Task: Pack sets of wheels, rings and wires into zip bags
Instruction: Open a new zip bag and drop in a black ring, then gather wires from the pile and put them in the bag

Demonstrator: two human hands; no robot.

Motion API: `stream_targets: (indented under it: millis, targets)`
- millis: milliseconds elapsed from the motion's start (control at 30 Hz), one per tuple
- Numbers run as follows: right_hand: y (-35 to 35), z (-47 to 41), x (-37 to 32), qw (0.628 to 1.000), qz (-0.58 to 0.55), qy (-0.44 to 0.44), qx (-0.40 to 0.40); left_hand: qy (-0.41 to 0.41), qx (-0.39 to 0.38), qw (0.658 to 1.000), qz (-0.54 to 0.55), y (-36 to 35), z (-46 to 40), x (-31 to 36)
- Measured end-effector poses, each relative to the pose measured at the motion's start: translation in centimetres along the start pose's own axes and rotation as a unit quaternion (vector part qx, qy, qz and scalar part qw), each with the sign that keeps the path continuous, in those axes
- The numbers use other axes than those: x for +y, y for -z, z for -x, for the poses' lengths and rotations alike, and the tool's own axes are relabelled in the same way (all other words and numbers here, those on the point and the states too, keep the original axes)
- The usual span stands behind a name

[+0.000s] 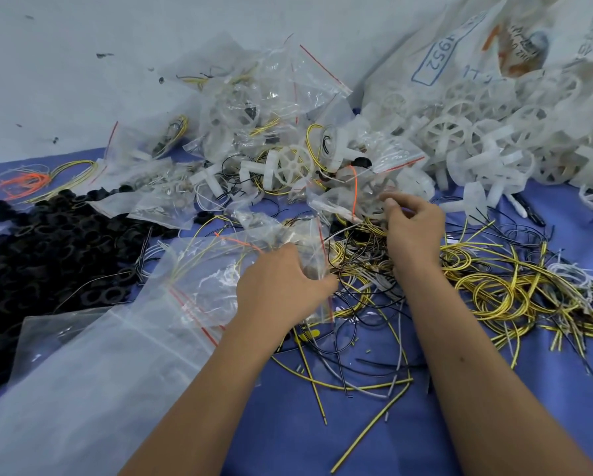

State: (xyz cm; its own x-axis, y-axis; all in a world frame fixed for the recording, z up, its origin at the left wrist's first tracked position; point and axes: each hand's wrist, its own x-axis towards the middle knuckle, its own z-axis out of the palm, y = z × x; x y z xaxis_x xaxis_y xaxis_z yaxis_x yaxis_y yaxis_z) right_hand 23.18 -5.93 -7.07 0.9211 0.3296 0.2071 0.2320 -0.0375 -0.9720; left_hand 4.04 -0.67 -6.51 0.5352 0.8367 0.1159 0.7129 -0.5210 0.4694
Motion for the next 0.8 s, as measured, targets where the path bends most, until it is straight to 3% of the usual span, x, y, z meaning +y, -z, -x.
stream_targets:
  millis: [100,333,433,533,633,700,800]
  targets:
    - [0.2,0.6,-0.7,0.998,-0.034,0.040,-0.017,0.011,0.011,1.000,0.023,0.0,-0.2,-0.2]
    - [-0.7,3.9,-2.9,0.942,-0.152,0.119,-0.274,0.067,0.044,0.996,0.037,0.8,-1.1,-1.9]
    - [-1.4,4.9,-2.9,0.928,-0.154,0.118,-0.317,0.079,0.058,0.993,0.062,1.3,-1.7,-2.9]
    - [-2.0,5.5,-2.9,0.918,-0.219,0.067,-0.323,0.094,0.071,0.986,0.118,1.9,-2.0,-3.9]
    - [-2.3,5.9,-3.2,0.873,-0.337,-0.059,-0.348,0.095,0.084,0.977,0.171,2.4,-2.4,-4.1]
    - [-2.5,6.2,-3.4,0.855,-0.354,-0.104,-0.364,0.081,0.105,0.974,0.183,2.6,-2.4,-3.8]
    - [-2.7,6.4,-3.2,0.868,-0.323,-0.125,-0.357,0.063,0.155,0.968,0.185,2.7,-2.1,-3.3]
